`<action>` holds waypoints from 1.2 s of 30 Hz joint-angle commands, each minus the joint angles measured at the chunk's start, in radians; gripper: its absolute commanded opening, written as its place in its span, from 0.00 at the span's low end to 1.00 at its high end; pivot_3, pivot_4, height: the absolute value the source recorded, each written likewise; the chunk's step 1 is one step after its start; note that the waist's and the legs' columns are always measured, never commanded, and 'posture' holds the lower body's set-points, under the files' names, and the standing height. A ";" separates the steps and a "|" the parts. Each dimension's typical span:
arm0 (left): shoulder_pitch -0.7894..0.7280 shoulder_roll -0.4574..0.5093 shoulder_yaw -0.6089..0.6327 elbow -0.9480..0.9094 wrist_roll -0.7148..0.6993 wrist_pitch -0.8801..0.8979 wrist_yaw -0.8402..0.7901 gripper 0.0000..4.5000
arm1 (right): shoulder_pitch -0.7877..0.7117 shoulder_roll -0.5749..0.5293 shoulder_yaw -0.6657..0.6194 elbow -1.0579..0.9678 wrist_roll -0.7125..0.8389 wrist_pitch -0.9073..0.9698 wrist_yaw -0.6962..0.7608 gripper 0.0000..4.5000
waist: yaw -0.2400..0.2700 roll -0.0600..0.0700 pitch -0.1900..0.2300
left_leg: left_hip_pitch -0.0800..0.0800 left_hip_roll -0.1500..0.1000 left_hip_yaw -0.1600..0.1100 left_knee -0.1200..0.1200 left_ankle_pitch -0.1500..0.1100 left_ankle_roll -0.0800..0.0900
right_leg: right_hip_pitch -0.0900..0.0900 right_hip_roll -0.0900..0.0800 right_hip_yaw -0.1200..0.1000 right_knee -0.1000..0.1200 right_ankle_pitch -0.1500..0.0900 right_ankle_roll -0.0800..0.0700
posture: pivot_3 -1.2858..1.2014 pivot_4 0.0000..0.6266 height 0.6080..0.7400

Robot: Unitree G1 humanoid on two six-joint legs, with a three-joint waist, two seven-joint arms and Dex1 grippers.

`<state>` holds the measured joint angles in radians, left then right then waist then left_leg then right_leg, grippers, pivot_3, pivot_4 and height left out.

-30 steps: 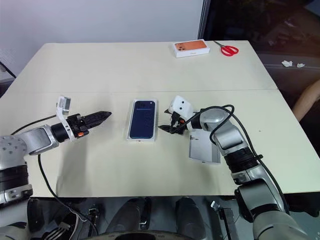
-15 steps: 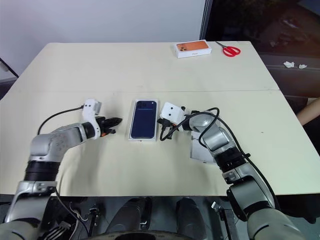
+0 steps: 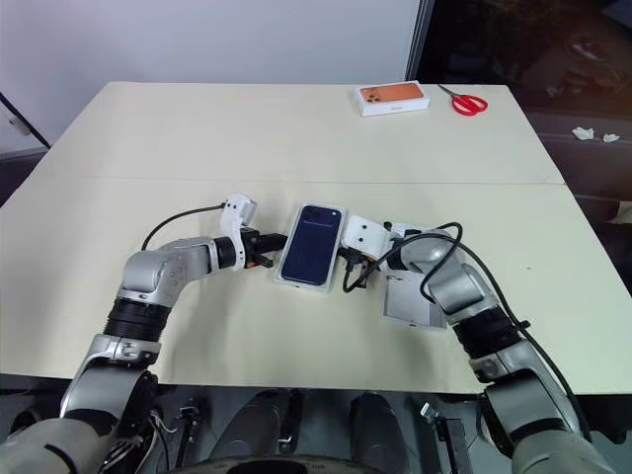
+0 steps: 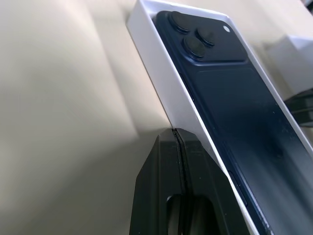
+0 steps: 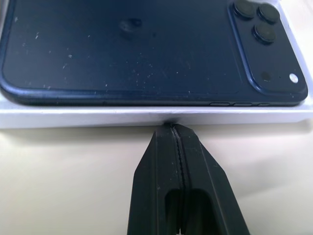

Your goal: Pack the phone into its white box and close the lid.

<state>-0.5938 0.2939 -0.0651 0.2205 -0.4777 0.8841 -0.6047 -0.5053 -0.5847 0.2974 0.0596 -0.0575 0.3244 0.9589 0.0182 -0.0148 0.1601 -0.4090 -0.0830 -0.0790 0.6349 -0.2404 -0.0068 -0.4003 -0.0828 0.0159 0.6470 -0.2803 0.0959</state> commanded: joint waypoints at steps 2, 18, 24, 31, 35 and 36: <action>0.009 -0.081 -0.087 -0.025 0.005 0.049 -0.024 0.00 | 0.052 -0.063 -0.043 -0.064 0.029 0.019 0.032 0.00 | 0.005 0.000 0.000 | 0.000 -0.001 -0.001 0.000 0.000 0.000 | 0.001 0.000 -0.001 0.000 0.000 0.000 | 0.52 0.24 1.00; 0.034 -0.068 -0.075 -0.083 0.035 0.063 -0.043 0.00 | 0.057 -0.115 -0.061 -0.023 0.023 -0.023 0.039 0.00 | 0.015 0.000 0.000 | 0.001 0.000 -0.001 0.001 0.001 -0.001 | 0.002 -0.001 -0.001 -0.001 0.000 0.000 | 0.52 0.24 1.00; 0.037 -0.001 -0.016 -0.071 0.039 0.042 -0.053 0.00 | 0.049 -0.158 -0.088 -0.054 0.040 -0.006 0.069 0.00 | 0.013 0.000 0.000 | 0.001 0.000 -0.001 0.001 0.001 -0.001 | 0.002 -0.001 -0.001 -0.001 0.000 0.000 | 0.52 0.24 1.00; 0.080 0.128 0.024 -0.130 0.029 0.023 -0.102 0.00 | 0.049 -0.227 -0.134 -0.163 0.097 0.084 0.116 0.00 | -0.019 0.000 0.000 | 0.001 0.004 0.000 -0.001 0.000 0.001 | 0.000 0.001 0.000 0.000 0.000 0.000 | 0.52 0.24 1.00; 0.099 0.188 0.080 -0.153 0.008 -0.015 -0.132 0.06 | 0.035 -0.210 -0.210 -0.208 0.180 0.266 0.083 0.06 | -0.029 0.000 0.001 | 0.001 0.005 0.000 -0.003 0.000 0.000 | -0.002 0.002 -0.001 0.000 0.000 0.000 | 0.52 0.24 1.00; 0.104 0.203 0.098 -0.159 -0.001 -0.023 -0.144 0.12 | 0.027 -0.203 -0.231 -0.223 0.209 0.328 0.074 0.12 | -0.031 0.000 0.001 | 0.000 0.005 0.000 -0.003 0.000 0.000 | -0.003 0.002 0.000 0.000 0.000 0.000 | 0.52 0.24 1.00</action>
<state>-0.4929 0.4686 -0.0151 0.0999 -0.4649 0.8850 -0.7294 -0.4504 -0.7961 0.1278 -0.1116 0.0978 0.5679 1.0507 -0.0125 -0.0147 0.1610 -0.4091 -0.0777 -0.0787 0.6320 -0.2403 -0.0070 -0.4036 -0.0809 0.0157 0.6475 -0.2804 0.0961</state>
